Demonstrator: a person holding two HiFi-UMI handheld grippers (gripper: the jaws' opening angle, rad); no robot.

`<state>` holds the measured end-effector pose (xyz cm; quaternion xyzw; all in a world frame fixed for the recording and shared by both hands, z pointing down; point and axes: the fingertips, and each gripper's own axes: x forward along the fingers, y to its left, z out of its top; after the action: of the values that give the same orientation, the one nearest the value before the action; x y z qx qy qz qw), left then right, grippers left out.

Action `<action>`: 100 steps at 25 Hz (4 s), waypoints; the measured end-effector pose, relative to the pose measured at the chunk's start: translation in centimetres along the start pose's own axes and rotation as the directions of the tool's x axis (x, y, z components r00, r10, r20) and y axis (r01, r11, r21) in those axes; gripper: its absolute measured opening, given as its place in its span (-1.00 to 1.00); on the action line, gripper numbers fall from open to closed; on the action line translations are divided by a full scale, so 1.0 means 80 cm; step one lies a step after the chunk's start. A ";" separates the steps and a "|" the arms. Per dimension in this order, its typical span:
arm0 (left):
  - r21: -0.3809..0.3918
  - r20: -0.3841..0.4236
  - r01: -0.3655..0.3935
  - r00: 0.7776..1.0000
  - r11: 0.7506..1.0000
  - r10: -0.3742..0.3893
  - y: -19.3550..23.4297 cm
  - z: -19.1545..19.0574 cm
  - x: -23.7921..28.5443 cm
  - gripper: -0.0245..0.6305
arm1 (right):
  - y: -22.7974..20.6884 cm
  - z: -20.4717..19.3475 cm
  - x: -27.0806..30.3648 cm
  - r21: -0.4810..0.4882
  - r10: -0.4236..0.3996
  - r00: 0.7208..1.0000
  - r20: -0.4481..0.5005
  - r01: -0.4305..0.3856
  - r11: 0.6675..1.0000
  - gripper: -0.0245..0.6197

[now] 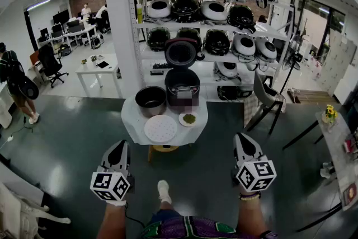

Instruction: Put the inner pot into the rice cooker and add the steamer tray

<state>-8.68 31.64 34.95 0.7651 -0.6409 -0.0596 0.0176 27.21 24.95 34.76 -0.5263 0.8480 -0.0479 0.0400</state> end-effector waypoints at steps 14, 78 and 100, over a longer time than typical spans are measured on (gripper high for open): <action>-0.010 0.006 0.000 1.000 1.000 0.000 -0.005 -0.002 -0.001 -0.86 | 0.000 -0.007 -0.003 -0.003 -0.009 1.000 0.001 0.009 1.000 -0.91; -0.022 -0.094 -0.008 0.996 1.000 0.006 0.318 -0.036 0.513 -0.79 | 0.001 -0.008 0.619 0.000 0.124 0.990 -0.068 -0.124 0.992 -0.91; -0.024 -0.400 0.036 0.915 0.999 -0.043 0.392 -0.217 0.619 0.31 | 0.023 -0.014 0.682 -0.051 0.147 0.988 -0.043 -0.149 0.988 -0.91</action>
<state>-28.95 -23.43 52.03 0.7737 -0.6076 0.0927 0.1535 1.30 -23.13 34.67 -0.4619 0.8863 -0.0320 0.0126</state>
